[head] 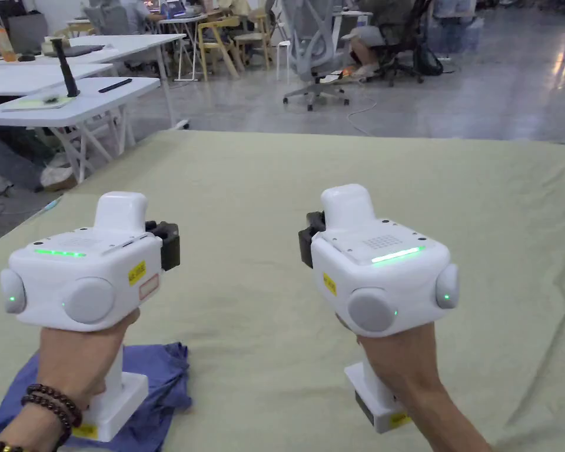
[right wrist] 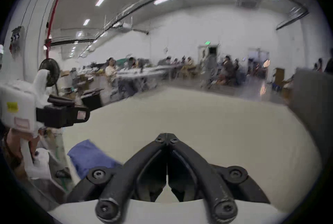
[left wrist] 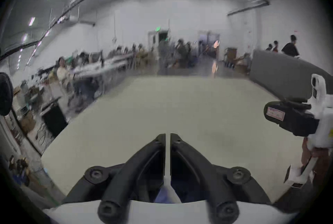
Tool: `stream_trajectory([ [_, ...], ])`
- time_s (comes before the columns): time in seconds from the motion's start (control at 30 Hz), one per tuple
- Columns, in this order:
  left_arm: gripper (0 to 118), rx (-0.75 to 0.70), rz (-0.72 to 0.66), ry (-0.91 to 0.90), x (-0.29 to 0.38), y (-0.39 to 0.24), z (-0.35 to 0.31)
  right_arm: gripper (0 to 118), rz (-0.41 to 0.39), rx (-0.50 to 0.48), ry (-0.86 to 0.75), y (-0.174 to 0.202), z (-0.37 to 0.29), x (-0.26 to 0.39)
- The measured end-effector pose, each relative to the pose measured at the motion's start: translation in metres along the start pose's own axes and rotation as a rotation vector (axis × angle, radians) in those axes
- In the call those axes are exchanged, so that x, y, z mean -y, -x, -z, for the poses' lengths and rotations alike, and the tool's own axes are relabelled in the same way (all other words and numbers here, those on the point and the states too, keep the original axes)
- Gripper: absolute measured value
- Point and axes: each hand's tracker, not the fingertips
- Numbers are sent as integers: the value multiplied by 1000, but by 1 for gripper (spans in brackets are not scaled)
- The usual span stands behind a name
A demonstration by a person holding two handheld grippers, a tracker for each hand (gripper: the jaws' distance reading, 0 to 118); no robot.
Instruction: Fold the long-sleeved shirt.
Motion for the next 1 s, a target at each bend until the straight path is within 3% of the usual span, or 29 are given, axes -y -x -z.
stream_trajectory([
  [0.13, 2, 36, 60, -240, -5, -96, -12, 0, 18, 193, -111, -75, -74, -15],
  [0.27, 2, 44, 92, -278, 5, -171, -20, 0, 38, 336, -190, -137, -146, -6],
  [0.37, 2, -1, 37, -374, 25, -206, -37, 0, 50, 400, -185, -168, -182, 15],
  [0.57, 2, 30, -34, -321, 63, -224, -61, 0, 41, 481, -171, -174, -221, 70],
  [0.77, 2, 67, 69, -242, 103, -228, -73, 0, 16, 519, -100, -161, -229, 111],
  [0.9, 2, 64, 24, -208, 122, -226, -78, 0, 100, 541, -82, -162, -232, 126],
  [1.0, 2, 41, 33, -185, 130, -225, -71, 0, 75, 550, -51, -160, -233, 135],
])
